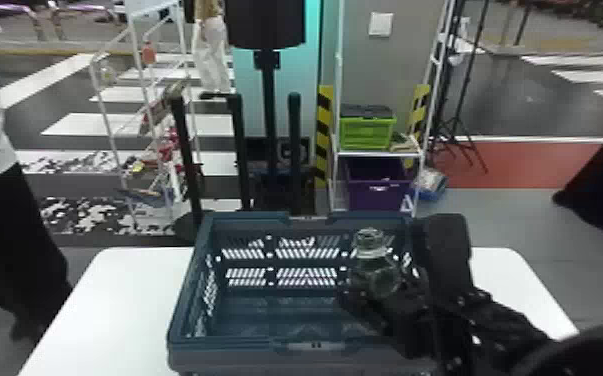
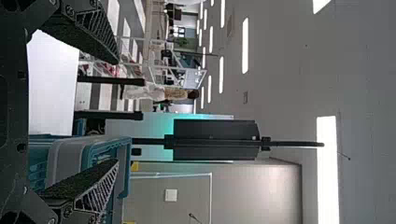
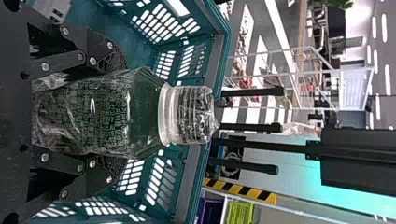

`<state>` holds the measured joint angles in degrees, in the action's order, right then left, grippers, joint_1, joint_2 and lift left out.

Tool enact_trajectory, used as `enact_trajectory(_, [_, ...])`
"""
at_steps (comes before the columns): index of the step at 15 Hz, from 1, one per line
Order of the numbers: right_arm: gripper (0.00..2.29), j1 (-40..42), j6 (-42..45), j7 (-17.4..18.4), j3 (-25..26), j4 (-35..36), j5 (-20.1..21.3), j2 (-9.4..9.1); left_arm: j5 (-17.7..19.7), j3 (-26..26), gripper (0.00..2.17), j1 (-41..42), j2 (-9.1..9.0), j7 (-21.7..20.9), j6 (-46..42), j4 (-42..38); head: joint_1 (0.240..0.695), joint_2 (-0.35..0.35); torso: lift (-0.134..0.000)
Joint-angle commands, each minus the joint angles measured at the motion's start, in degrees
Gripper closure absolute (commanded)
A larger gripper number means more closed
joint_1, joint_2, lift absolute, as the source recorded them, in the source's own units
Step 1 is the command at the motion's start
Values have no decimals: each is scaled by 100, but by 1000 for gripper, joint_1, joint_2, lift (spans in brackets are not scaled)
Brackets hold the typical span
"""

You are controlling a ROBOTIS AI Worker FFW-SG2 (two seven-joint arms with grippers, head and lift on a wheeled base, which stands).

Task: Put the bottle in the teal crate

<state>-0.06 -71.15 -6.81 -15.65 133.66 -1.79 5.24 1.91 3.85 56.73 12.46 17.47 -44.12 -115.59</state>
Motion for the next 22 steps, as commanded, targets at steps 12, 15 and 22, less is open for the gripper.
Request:
enact_trajectory(12, [1652, -2138, 1071, 4, -360, -4278, -893, -507, 108, -68, 140, -22, -69, -16, -232, 212, 499, 0, 0])
enact_trajectory(15, [1652, -2446, 1405, -13, -351, -4990, -928, -529, 134, -139, 140, -22, -77, -16, -232, 247, 499, 0, 0])
enact_trajectory(22, [1646, -2929, 1704, -40, -360, -6071, -1192, -529, 205, -209, 140, -30, -112, -69, -232, 265, 499, 0, 0])
